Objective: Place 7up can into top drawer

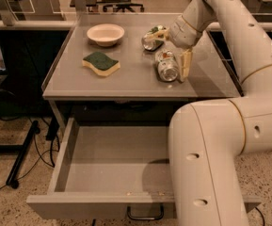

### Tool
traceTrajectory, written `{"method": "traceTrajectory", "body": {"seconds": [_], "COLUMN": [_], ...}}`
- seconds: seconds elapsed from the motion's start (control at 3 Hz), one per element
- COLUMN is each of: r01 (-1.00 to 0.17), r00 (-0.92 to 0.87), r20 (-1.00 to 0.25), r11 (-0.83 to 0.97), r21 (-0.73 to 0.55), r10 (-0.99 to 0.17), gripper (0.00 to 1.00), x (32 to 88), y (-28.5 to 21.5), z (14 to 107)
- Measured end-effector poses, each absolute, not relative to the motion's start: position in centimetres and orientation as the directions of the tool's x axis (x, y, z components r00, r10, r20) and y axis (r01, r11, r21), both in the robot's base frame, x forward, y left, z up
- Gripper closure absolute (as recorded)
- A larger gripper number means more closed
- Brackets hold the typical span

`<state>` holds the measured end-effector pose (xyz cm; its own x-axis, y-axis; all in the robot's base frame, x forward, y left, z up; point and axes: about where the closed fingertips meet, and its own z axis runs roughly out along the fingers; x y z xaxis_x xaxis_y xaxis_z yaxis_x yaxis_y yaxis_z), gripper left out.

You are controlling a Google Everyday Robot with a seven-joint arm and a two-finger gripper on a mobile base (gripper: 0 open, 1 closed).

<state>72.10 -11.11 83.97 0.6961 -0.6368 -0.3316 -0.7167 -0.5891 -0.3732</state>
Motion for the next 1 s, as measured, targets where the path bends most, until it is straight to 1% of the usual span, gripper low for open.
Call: {"method": "traceTrajectory", "body": {"seconds": [0.33, 1.0], "r01": [-0.742, -0.742], "r00": [0.67, 0.67], "r20": [-0.348, -0.348], "r11": [-0.576, -0.576], "r21": [-0.342, -0.342], "r10": [-0.656, -0.656], "gripper": [0.05, 0.5], "x": [72.02, 72.03], "y": [-11.11, -11.11], "z": [83.22, 83.22]}}
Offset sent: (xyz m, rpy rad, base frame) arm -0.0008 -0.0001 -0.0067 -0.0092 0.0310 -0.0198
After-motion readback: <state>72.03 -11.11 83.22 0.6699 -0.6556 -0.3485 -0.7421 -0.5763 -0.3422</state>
